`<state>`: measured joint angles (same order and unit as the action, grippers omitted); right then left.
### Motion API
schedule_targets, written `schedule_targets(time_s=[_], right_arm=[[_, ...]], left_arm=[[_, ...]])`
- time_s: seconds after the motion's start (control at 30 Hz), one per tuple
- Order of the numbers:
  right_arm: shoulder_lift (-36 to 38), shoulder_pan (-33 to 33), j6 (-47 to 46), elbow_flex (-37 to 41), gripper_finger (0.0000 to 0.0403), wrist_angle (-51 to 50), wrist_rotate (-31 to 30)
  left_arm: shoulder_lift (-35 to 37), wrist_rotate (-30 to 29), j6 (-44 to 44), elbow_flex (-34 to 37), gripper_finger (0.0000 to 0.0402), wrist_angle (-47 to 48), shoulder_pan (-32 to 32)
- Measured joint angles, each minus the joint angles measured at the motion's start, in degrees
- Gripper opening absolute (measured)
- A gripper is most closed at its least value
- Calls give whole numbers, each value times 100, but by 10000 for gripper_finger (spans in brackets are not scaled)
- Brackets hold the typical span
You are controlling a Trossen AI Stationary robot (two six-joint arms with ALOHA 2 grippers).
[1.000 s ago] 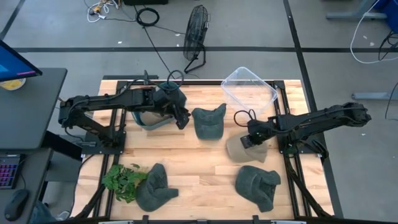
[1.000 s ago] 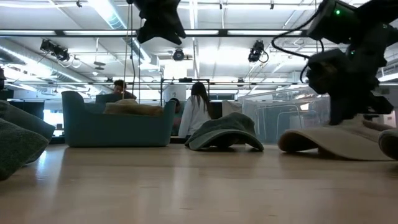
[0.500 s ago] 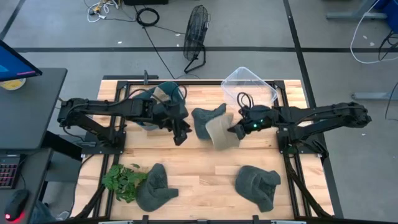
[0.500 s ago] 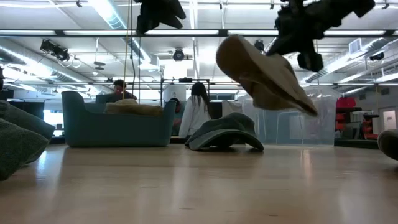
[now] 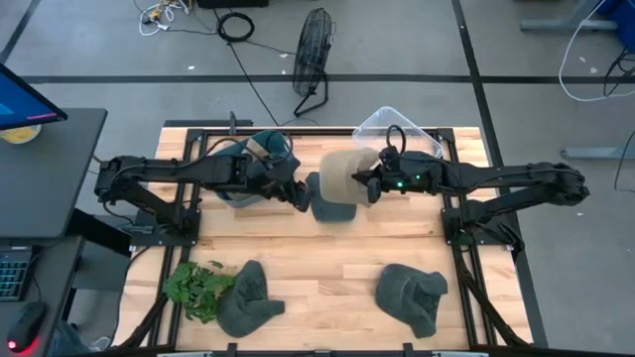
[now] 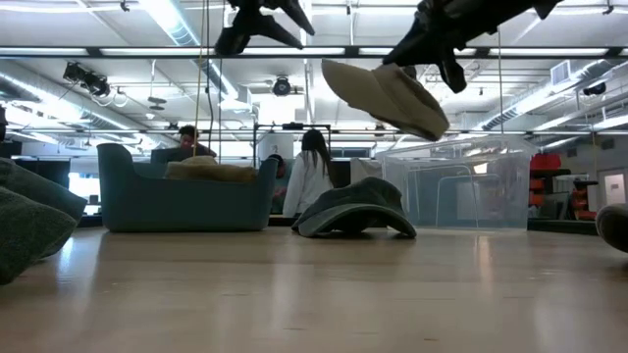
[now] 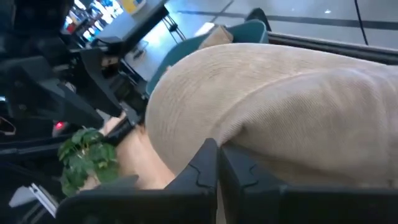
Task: Pick & Place hat
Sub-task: Put the brown cap into the blue bin
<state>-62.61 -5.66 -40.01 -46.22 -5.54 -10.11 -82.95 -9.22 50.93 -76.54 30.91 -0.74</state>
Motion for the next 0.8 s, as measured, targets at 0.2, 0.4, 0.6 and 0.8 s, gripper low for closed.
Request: schedule_targets(time_s=[0.2,0.4,0.6,0.8], right_arm=[[-114,1,3,-7,1,306,53],[-110,-17,26,-7,1,554,57],[-110,-17,60,-7,1,819,63],[-105,-17,165,-11,1,597,115]], left_arm=[[-86,-65,-102,7,108,-211,-141],[-185,-66,-260,3,108,-459,-197],[-223,-64,-300,3,108,-475,-287],[-221,-60,-356,3,108,-449,-294]])
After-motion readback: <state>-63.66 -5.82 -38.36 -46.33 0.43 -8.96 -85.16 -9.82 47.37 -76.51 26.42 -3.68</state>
